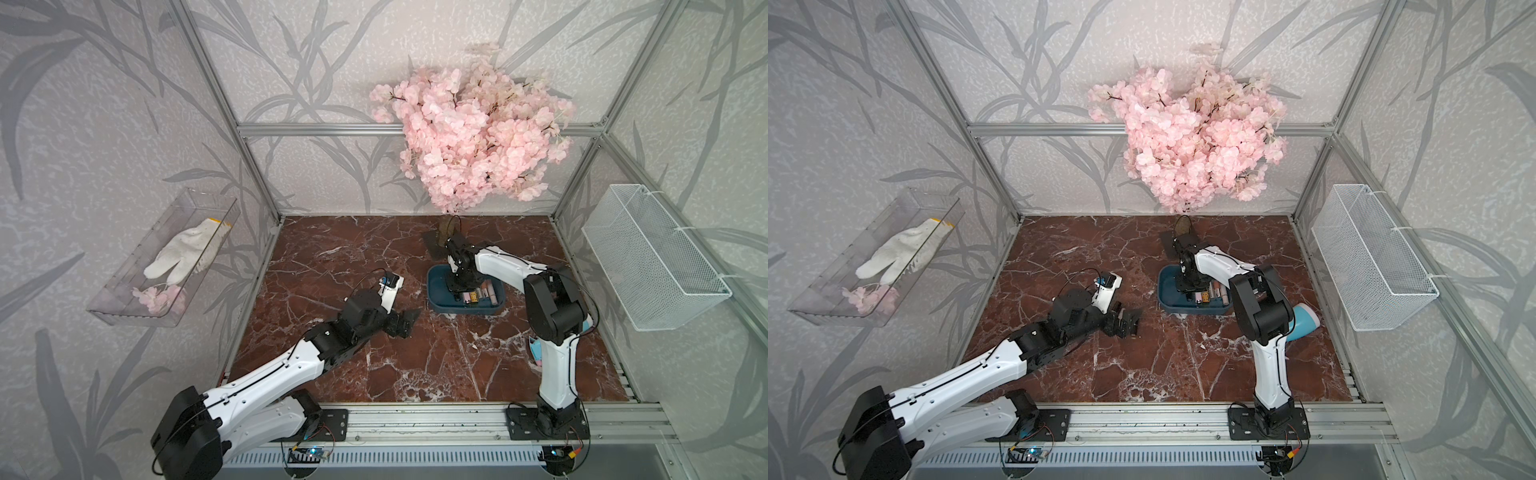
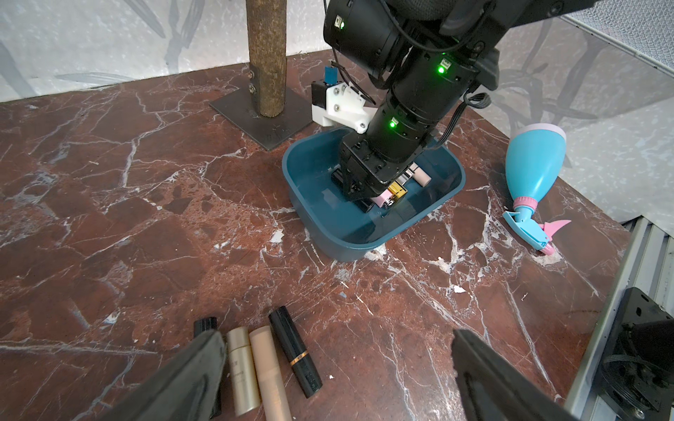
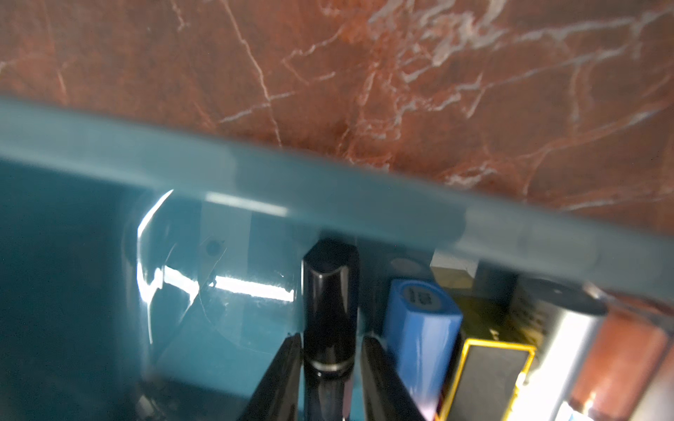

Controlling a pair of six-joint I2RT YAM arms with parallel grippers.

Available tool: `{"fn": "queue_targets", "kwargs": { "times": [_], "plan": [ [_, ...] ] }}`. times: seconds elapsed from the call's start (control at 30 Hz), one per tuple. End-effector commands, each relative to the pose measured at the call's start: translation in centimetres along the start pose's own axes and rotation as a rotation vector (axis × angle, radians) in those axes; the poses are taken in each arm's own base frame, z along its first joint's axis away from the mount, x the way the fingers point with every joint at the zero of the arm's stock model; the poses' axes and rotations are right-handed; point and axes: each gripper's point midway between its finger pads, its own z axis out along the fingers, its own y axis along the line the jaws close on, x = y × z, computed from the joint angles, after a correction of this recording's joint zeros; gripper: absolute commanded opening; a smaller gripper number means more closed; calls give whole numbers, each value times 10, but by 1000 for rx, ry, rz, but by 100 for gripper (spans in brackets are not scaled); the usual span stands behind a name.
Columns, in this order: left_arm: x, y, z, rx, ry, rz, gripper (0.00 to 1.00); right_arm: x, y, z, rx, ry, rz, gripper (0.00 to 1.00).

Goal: Put the lipstick into the storage box
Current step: Place the lipstick in the storage box.

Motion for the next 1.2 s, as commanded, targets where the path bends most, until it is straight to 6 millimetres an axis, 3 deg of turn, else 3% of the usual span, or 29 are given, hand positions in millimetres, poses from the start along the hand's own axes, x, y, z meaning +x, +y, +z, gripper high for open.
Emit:
{"fn": "queue_targets", "kwargs": {
  "times": [0.0,0.5,0.83,1.17],
  "plan": [
    [-16,1,-3,-13,-40,5,100,-6,-4,-20,14,-33,7,32],
    [-24,7,-15,-39,-96,-31,100,-11,10,-77,-43,-136,10,34],
    [-17,19,-39,-87,-144,-89,100,8,57,-108,-154,-178,-9,34],
    [-4,33,-67,-134,-179,-149,100,26,118,-121,-213,-169,-116,34]
  ]
}}
